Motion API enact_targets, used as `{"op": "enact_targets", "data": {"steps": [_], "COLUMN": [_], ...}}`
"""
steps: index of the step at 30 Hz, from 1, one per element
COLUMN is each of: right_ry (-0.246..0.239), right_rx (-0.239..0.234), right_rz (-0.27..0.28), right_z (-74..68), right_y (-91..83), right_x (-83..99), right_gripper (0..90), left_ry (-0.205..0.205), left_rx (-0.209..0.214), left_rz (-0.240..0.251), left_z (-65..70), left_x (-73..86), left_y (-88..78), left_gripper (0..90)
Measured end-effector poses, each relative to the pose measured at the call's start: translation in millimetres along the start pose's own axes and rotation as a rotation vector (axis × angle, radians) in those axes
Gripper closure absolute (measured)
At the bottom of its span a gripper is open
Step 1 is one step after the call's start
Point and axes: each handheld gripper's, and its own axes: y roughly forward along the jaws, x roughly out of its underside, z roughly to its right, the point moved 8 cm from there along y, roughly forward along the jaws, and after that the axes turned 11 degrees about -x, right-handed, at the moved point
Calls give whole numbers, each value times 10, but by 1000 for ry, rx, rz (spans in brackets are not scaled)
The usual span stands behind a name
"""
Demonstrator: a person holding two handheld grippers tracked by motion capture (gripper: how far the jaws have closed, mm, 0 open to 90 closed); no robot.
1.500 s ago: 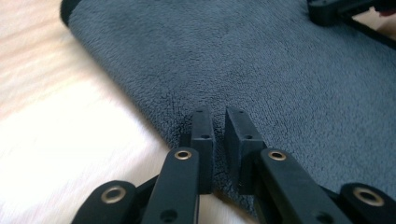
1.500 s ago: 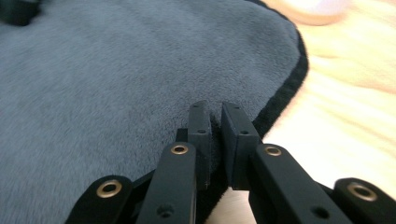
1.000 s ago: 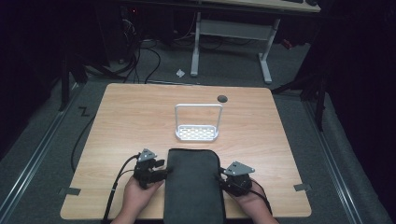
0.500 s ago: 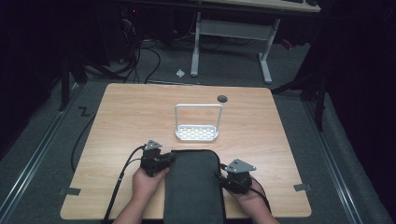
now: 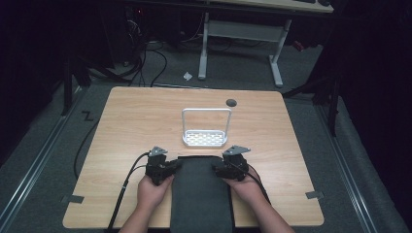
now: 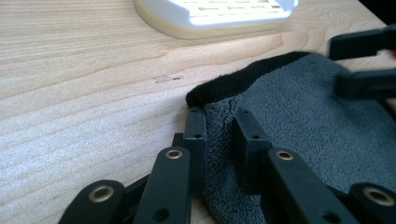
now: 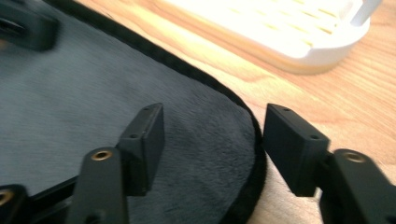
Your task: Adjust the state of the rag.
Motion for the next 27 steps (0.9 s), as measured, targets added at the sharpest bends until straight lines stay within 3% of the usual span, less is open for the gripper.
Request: {"op": "enact_targets", "data": {"steps": [3,6,10,17,27], "right_ry": [38,15,-12,13,-8], "right_rx": [-12,-15,-33,-86,-68], "right_rz": [2,9,9,15,30], "right_z": [35,7,-69,-144,-171], "right_y": [22,16,4,-9,-15], "right_x": [40,61,82,101,99], "right_gripper": [357,375,508,725,758], "left_ry": [-2,-4,-2,0,25], "left_rx": [1,4,4,2,-11], "left_rz": [1,1,2,0,9], "left_z": [1,-1,2,9,25], "left_x": [0,0,3,10,11], "left_y": [-1,-1,-3,-6,-14], "left_gripper": [762,758,758,785,799]}}
